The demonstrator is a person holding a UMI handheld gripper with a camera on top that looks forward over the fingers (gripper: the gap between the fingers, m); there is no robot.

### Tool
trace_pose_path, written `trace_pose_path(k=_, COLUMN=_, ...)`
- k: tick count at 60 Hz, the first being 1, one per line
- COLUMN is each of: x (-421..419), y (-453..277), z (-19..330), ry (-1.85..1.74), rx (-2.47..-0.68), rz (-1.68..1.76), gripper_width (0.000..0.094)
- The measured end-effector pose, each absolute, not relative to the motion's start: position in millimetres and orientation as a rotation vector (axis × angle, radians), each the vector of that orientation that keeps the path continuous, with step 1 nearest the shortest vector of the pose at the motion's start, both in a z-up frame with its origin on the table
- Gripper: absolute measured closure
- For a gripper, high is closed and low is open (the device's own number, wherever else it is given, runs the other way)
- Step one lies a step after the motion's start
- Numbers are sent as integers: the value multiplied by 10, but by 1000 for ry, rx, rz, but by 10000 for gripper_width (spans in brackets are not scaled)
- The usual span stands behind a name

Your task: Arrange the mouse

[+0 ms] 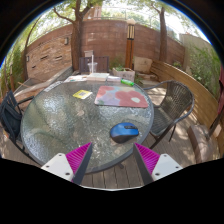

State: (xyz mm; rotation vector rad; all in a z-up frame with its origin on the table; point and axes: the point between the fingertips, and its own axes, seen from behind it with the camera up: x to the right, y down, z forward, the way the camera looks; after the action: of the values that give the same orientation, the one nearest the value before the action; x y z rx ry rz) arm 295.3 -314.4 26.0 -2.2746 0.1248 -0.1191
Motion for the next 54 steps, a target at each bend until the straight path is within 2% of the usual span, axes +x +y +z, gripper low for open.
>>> trace_pose_path(k=11, x=3186, y=-2689, z=-37, ry=215, rx=-2305, rz=-10, gripper_width=92)
trace_pose_path(k=27, x=3186, y=-2099, z=-46, ry=205, rx=-2306, rz=47, gripper_width=108)
trace_pose_path(k=36, x=3180, y=-1971, z=-136, ry=160, rx=-2334, rz=-24, gripper_width=266)
trace_pose_path(k=41, x=3188, y=-1930, z=-166, ry=151, rx=-2342, rz=-68, gripper_width=467)
trace_pose_path(k=54, x=3176, y=-1959, z=-148, ry=128, rx=-2400, rz=-126, gripper_width=570)
